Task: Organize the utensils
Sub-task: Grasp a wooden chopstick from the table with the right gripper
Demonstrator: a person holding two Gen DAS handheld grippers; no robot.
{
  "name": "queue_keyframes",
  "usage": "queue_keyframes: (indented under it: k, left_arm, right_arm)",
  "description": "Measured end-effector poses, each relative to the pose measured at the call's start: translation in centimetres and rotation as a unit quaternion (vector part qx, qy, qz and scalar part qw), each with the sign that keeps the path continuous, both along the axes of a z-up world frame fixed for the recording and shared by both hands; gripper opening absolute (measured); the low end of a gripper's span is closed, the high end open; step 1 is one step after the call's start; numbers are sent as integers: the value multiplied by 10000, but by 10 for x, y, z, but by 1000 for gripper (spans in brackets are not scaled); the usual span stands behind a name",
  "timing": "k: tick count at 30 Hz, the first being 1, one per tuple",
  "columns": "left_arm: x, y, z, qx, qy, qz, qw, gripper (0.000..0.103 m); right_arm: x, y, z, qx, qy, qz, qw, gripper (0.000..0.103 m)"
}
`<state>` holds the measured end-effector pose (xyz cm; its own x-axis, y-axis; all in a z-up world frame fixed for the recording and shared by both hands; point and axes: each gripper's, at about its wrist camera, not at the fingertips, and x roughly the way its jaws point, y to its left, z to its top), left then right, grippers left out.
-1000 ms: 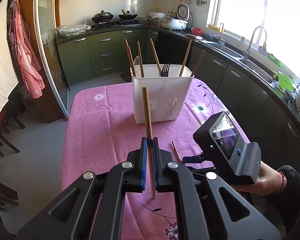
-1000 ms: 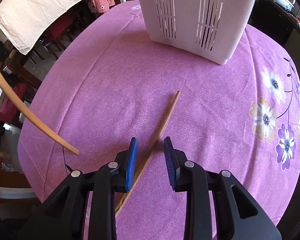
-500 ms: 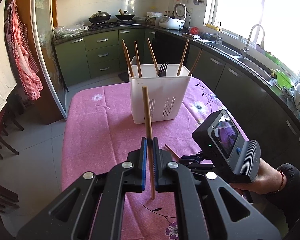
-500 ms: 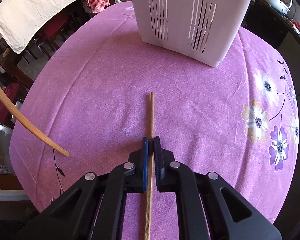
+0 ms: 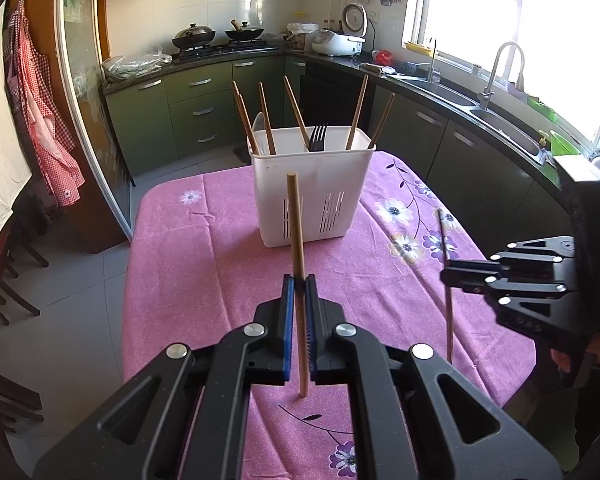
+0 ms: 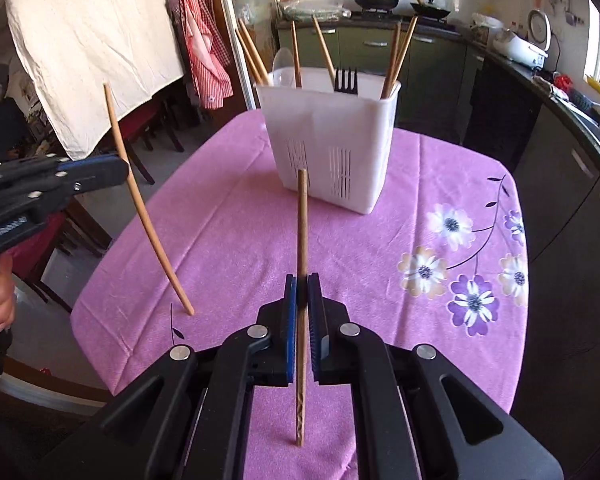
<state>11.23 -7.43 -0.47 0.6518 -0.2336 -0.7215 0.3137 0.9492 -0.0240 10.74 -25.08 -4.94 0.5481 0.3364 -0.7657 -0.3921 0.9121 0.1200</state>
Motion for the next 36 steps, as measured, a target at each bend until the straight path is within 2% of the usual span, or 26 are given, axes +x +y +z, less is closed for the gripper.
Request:
queue_keyframes:
  k: [6, 11, 24, 36]
  left_arm:
    - [-1, 0, 0, 6, -12, -14, 10000, 5]
    - [-2, -1, 1, 6, -17, -28, 10000, 5]
    - [-6, -1, 3, 17, -60, -60, 10000, 5]
    - [-2, -1, 26, -44, -286, -99, 9995, 5]
  right_arm:
    - [-29, -7, 23, 115, -300, -90, 9994, 6]
    - [-41, -10, 26, 191, -333, -138, 9992, 6]
    - [-38, -17, 30, 301, -398, -169, 9986, 6]
    - [-38, -17, 37, 314, -499, -140, 9982, 6]
